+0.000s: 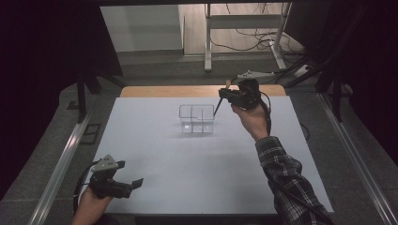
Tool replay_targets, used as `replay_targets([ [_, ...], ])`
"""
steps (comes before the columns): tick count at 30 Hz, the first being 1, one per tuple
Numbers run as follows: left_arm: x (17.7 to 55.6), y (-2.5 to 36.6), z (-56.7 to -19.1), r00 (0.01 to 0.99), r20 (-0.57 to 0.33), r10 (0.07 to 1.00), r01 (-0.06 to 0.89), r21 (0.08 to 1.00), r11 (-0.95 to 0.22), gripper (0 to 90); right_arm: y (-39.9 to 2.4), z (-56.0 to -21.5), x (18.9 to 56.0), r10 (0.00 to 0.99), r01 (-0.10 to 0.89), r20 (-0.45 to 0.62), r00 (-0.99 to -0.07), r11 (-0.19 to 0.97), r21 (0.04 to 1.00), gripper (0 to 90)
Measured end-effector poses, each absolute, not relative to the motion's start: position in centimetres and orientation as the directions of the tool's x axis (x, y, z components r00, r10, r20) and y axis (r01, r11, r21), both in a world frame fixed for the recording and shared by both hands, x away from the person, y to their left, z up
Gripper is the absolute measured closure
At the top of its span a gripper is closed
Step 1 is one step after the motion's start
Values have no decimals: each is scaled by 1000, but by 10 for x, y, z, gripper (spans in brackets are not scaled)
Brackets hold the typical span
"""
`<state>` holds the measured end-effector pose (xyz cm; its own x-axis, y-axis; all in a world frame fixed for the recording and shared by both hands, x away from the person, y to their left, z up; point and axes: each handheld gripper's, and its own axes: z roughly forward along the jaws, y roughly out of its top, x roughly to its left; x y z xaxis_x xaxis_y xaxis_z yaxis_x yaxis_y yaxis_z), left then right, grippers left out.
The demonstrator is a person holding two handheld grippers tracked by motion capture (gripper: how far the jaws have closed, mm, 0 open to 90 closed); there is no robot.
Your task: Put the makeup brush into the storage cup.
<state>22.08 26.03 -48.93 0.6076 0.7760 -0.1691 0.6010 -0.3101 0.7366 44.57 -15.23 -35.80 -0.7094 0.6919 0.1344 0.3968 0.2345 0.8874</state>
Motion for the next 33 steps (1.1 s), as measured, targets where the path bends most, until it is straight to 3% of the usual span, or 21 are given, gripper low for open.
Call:
replay_targets([
  [33, 222, 258, -491, 622, -157, 767, 602, 723, -339, 0, -122, -375, 465, 683, 391, 108, -723, 275, 879, 838],
])
